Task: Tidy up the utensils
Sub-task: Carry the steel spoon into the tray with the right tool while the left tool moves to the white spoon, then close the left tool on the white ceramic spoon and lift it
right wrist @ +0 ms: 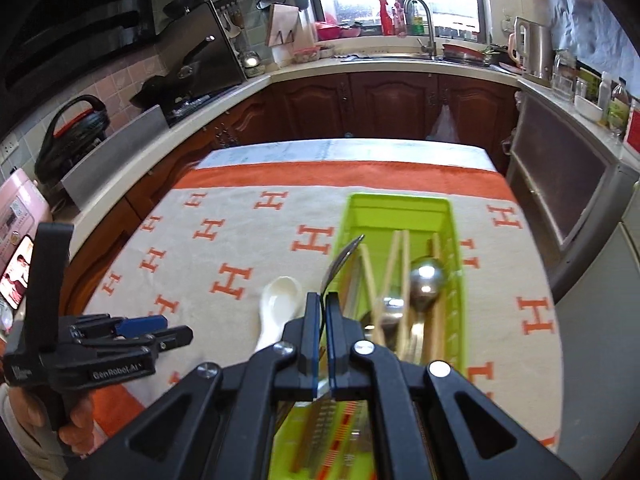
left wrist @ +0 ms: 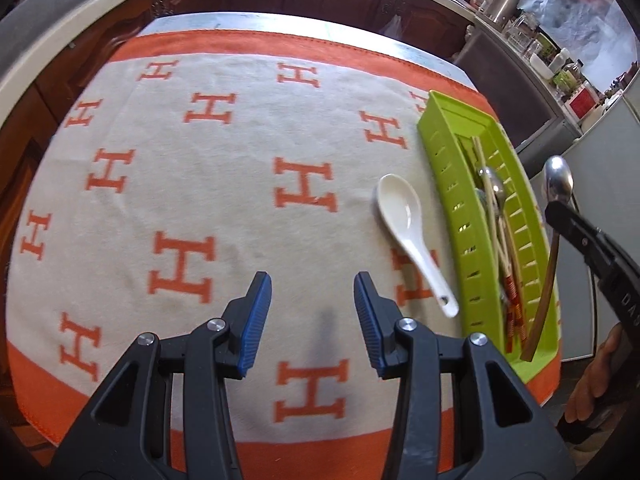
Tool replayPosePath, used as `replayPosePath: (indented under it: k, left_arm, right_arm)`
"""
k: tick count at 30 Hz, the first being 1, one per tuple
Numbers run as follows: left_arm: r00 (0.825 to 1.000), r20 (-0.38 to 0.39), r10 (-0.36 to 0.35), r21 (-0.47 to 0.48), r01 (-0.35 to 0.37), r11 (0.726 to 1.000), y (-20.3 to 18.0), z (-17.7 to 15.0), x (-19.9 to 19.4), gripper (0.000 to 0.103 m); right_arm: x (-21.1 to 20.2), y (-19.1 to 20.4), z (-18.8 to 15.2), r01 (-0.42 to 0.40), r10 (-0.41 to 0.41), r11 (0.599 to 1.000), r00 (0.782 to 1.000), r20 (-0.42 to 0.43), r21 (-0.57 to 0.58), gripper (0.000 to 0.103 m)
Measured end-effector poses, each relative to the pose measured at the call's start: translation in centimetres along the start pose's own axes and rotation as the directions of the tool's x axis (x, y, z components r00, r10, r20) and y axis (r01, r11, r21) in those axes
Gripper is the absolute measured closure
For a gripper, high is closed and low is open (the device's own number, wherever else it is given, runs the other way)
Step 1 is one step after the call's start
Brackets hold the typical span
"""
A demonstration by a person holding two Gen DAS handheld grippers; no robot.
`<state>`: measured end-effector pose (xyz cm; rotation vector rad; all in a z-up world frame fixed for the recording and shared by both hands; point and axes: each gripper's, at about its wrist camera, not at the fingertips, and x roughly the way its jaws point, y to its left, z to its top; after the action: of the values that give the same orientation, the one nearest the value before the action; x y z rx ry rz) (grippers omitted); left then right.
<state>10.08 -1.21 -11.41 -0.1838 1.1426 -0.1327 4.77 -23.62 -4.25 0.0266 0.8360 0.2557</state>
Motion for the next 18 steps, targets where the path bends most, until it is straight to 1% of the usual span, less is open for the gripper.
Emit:
replayPosePath:
  k: [5, 11, 14, 18]
  left_arm:
    - [1.000, -0.014, -0.024, 0.003, 0.024, 1.000, -2.0, 2.0, 1.9, 0.063]
    - [1.000, -0.028, 0.005, 0.016, -0.005, 1.000, -3.6, 3.8, 4.5, 0.063]
    - [0.999, -0.038, 0.012, 0.015, -0.012, 1.000, -3.9, 4.1, 5.4, 0.063]
    - [0.999, -0.036, 0.023, 0.028, -0.022, 0.999, -4.5, 4.4, 6.3, 0.063]
  right_arm:
    - [1.5, -1.9, -0.4, 0.056, -0.057, 0.998, 0.997, -0.060, -0.024, 0.101]
    - [3.2, -2.0, -1.1, 0.083, -0.090, 0.995, 0.989, -0.116, -0.062, 0.100]
    - [3.5, -2.4, -1.2, 0.099, -0.105, 0.994, 0.987, -0.122, -0.049, 0.099]
    - [3.1, -2.8, -1.2, 0.085, -0.086, 0.996, 0.989, -0.117, -0.011, 0.099]
